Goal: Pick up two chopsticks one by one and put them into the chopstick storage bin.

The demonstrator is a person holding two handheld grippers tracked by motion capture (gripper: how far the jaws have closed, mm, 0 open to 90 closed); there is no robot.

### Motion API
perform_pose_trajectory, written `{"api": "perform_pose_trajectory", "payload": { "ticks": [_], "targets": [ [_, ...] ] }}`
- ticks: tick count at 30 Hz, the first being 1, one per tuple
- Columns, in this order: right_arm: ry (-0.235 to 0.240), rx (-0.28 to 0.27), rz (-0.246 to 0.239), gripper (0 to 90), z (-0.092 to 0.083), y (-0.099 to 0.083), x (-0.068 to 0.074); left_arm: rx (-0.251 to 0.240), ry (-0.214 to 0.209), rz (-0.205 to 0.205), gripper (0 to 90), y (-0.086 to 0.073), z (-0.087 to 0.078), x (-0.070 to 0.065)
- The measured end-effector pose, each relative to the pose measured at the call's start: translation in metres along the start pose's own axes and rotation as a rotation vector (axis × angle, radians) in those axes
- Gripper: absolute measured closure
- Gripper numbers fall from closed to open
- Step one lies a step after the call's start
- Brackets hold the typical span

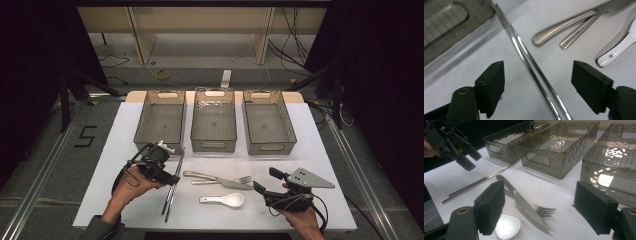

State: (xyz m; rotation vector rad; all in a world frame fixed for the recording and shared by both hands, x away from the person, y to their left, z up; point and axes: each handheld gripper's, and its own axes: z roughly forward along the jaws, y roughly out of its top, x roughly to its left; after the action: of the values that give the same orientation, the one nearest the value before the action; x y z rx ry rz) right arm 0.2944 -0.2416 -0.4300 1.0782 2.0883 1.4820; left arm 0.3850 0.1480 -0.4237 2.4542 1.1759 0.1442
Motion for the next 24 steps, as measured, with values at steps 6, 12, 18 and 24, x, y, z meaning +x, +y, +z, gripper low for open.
{"api": "perform_pose_trajectory", "payload": {
  "ticks": [6, 12, 18, 24],
  "targets": [
    [0.003, 0.008, -0.001, 25.9, 0.001, 0.0, 0.001, 0.065, 0.009, -0.032, 36.3, -0.003, 0.011, 0.002],
    [0.006, 0.014, -0.004, 26.0, 0.002, 0.0, 0.001, 0.105, -0.005, -0.044, 45.8, -0.005, 0.018, 0.002],
    [0.01, 0.021, -0.007, 26.1, 0.002, 0.0, 0.002, 0.135, -0.007, -0.034, 51.1, -0.006, 0.023, 0.0],
    [0.012, 0.025, -0.008, 26.1, 0.003, -0.001, 0.002, 0.163, -0.005, -0.025, 57.2, -0.007, 0.031, -0.003]
  ]
}}
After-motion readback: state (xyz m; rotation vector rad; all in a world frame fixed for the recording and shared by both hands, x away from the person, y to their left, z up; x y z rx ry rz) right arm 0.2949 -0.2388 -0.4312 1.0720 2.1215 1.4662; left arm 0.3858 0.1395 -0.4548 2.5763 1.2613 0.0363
